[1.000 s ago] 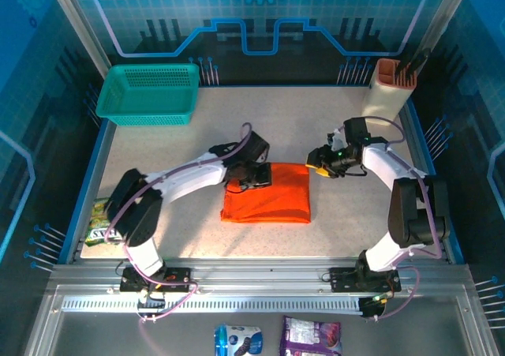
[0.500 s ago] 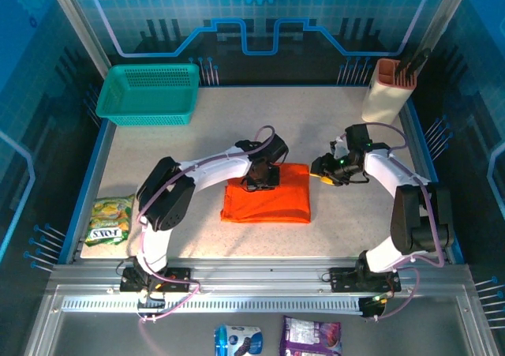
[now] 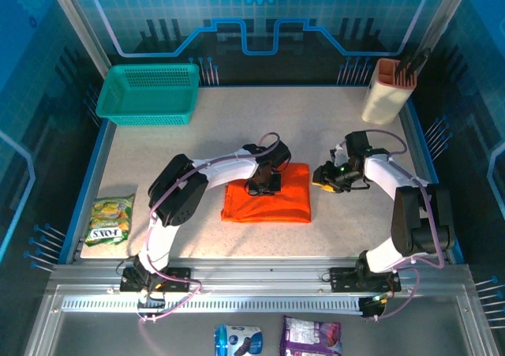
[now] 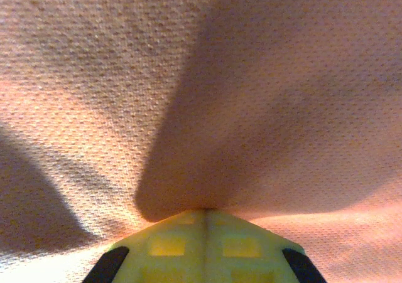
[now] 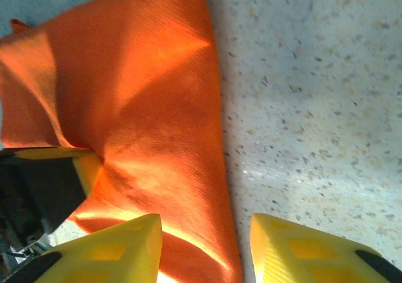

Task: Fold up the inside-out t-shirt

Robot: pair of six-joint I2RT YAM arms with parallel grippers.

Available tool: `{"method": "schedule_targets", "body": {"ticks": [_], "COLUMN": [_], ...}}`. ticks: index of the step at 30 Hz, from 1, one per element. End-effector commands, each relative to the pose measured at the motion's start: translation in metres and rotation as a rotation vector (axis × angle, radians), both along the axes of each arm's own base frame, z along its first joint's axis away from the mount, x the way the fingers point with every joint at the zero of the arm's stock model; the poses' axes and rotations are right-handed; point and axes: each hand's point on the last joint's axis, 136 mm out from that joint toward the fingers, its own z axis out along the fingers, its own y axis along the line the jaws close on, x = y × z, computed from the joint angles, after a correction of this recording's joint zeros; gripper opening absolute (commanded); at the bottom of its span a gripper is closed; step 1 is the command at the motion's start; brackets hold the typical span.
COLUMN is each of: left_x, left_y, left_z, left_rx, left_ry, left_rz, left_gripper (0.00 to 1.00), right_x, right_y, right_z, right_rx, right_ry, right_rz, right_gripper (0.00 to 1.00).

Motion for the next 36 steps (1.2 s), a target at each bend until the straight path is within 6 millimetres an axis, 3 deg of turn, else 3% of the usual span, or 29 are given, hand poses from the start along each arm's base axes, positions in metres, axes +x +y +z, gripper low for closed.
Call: {"method": "schedule_targets", "body": {"ticks": [1, 4, 13, 21, 36], "left_x": [-0.018, -0.021, -0.023, -0.022, -0.020], "left_y": [0.015, 0.017, 0.016, 0.014, 0.014], "left_z": [-0.034, -0.035, -0.034, -0.032, -0.024], "left_rx": [0.080, 0.074, 0.063, 0.052, 0.037], "left_ry": [0.078, 0.083, 0.083, 0.078, 0.060], "left_rz": [-0.016, -0.014, -0.015, -0.012, -0.009], "left_gripper": [0.01, 0.01, 0.01, 0.01, 0.01], "right_x": [-0.011, -0.019, -0.013, -0.016, -0.011], "right_y": [-0.003, 0.003, 0.033, 0.026, 0.036], "right_z": [-0.009, -0.024, -0.038, -0.043, -0.036], "right_rx": [-0.062, -0.065, -0.012, -0.066, -0.012], "right_ry": [0.007, 0.016, -0.002, 0.026, 0.033], "right_rz": [0.070, 0.137, 0.241, 0.219, 0.209], "right_gripper": [0.38, 0.35, 0.30, 0.28, 0.17]}}
